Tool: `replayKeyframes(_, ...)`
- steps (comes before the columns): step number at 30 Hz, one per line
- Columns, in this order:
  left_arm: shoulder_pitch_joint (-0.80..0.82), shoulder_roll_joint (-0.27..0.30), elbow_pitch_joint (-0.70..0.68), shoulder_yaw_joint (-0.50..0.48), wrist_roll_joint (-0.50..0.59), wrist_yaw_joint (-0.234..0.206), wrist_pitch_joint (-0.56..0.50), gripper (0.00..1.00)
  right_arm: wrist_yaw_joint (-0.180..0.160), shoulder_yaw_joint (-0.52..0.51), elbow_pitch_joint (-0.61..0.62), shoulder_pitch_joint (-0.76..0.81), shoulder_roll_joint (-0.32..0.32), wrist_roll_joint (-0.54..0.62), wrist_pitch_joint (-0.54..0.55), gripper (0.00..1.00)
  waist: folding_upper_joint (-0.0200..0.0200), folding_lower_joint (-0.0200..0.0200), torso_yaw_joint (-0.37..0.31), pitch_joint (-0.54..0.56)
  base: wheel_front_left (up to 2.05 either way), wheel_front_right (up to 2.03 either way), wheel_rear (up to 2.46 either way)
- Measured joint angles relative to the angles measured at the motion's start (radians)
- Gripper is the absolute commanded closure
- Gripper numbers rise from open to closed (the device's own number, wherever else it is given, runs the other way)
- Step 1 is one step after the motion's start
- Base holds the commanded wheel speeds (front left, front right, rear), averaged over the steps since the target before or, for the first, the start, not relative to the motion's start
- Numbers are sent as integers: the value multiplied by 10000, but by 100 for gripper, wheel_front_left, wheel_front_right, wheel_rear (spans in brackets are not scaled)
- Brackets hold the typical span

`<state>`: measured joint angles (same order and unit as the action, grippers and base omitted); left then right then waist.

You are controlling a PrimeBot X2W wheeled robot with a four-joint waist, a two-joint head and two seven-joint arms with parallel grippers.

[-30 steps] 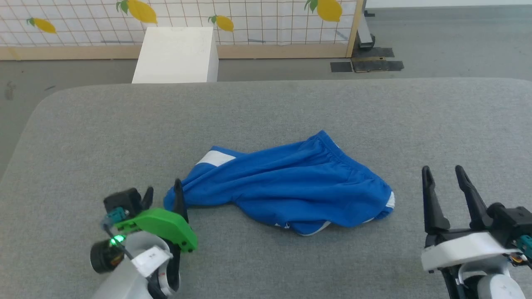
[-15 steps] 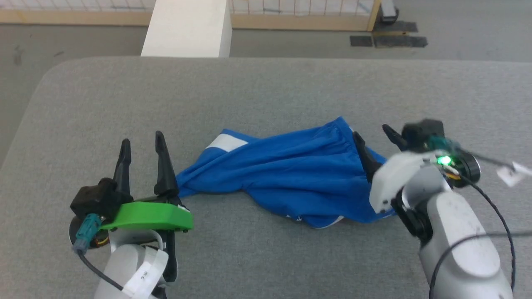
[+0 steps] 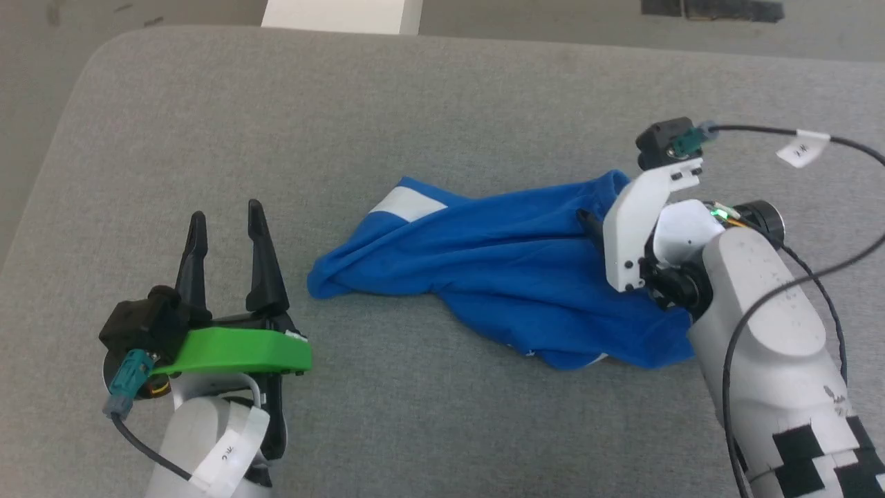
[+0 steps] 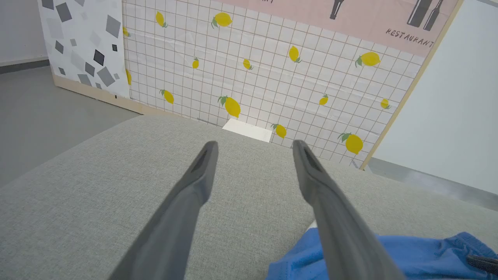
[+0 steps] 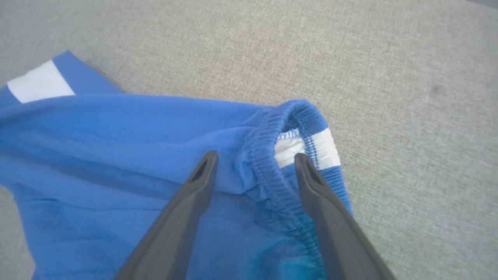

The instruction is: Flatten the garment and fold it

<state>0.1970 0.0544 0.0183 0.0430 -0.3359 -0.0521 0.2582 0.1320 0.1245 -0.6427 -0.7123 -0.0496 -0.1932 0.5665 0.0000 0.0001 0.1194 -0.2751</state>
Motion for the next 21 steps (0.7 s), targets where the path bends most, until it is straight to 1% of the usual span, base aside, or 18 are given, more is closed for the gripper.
replayKeyframes(1, 11, 0, 0, 12, -10, -13, 0, 0, 0, 54, -73, -91, 0, -27, 128, 0, 0, 0, 34, -48, 0, 0, 0)
replayKeyframes(2, 17, 0, 0, 15, -21, -19, 0, 0, 0, 102, -171, -189, 0, -40, 303, 8, 0, 0, 73, -106, 0, 0, 0)
replayKeyframes(3, 29, -2, 0, 19, -42, -21, 0, 0, 0, 203, -228, -274, 0, -52, 466, 46, 0, 0, 108, -154, 0, 0, 0)
replayKeyframes(4, 41, -2, -2, 21, -59, -27, -2, 0, 0, 270, -249, -325, 0, -82, 583, 89, 1, 0, 138, -194, 0, 0, 0)
replayKeyframes(5, 48, -2, -8, 23, -59, -27, -2, 0, 0, 320, -244, -359, 0, -105, 629, 100, 0, 0, 159, -223, 0, 0, 0)
replayKeyframes(8, 50, -2, -12, 12, -58, -65, -2, 0, 0, 399, -150, -421, 2, -104, 690, 100, 1, 0, 178, -272, 0, 0, 0)
replayKeyframes(9, 50, -4, -12, 4, -58, -104, 0, 0, 0, 380, -35, -421, 2, -65, 545, 100, 0, 0, 159, -269, 0, 0, 0)
replayKeyframes(15, 47, -10, 73, -73, -56, -107, -2, 0, 0, 412, 1076, -164, -27, 431, -865, 100, 0, 0, 37, -52, 0, 0, 0)
replayKeyframes(18, 21, -13, 142, -113, -48, -105, -2, 0, 0, 719, 2098, 631, -215, 523, -1047, 100, 0, 0, -1, 177, 0, 0, 0)
replayKeyframes(21, -128, -13, 247, -209, 10, -105, -2, 0, 2, 961, 3741, 2080, -667, 504, -529, 100, 0, 0, -64, 488, 0, 0, 0)
